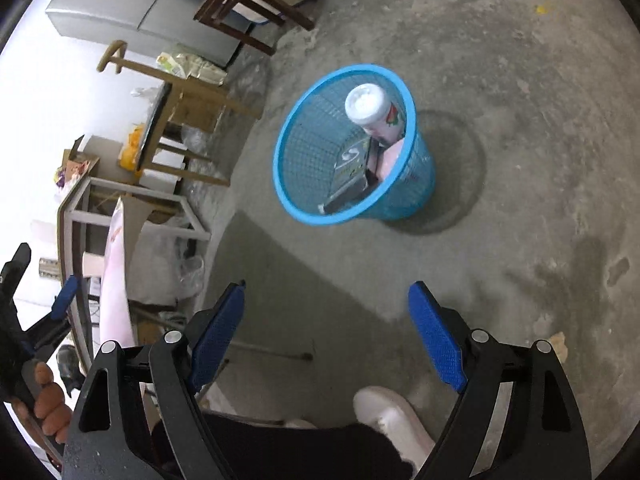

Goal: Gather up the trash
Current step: 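Open both grippers over the blue wastebasket to drop box and bottle, then move both grippers back over the table toward the snack bags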

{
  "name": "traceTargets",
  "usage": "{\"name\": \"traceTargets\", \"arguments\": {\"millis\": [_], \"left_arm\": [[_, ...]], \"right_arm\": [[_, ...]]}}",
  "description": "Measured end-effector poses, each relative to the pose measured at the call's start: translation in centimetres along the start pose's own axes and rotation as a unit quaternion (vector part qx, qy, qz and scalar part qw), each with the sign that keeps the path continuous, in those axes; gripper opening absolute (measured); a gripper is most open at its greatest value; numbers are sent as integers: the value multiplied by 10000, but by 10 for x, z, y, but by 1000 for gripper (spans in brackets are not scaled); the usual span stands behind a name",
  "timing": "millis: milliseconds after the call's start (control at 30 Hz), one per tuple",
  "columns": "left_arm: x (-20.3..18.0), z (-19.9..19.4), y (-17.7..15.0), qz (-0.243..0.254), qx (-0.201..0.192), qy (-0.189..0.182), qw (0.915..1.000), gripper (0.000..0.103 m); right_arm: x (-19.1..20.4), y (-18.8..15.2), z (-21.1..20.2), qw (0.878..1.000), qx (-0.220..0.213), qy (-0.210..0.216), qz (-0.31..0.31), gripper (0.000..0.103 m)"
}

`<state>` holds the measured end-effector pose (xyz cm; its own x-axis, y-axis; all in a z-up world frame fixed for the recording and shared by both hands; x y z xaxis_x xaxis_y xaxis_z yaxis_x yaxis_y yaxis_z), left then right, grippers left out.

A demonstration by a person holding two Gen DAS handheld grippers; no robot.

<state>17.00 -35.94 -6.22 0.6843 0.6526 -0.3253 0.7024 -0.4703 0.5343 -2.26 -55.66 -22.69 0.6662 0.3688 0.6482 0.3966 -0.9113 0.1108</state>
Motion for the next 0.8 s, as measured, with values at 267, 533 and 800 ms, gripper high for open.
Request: {"name": "traceTargets", "arguments": {"millis": [267, 533, 800], "left_arm": [[31, -96, -46, -93, -614, 12, 9981, 90], [109, -197, -141, -620, -1235, 721, 9878, 90], [179, -286, -245, -1519, -2273, 1721, 9464, 90]], "right_arm": [[42, -11, -52, 9967, -265, 453, -623, 81], [126, -37, -65, 9803, 45, 1135, -1617, 81], [225, -93, -17, 9540, 916, 1515, -2418, 81]]}}
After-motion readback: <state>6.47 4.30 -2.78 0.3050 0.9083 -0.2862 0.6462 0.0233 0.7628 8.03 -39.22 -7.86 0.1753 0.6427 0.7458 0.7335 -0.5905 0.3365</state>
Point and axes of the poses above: each gripper's, at about its wrist camera, not at the fingertips, and z roughly the way its jaws point, x to its left, y to its top, the point moved 2 cm from there along z, roughly the way its jaws point, and after that the axes turned 3 degrees about z, right-handed, at the moved point
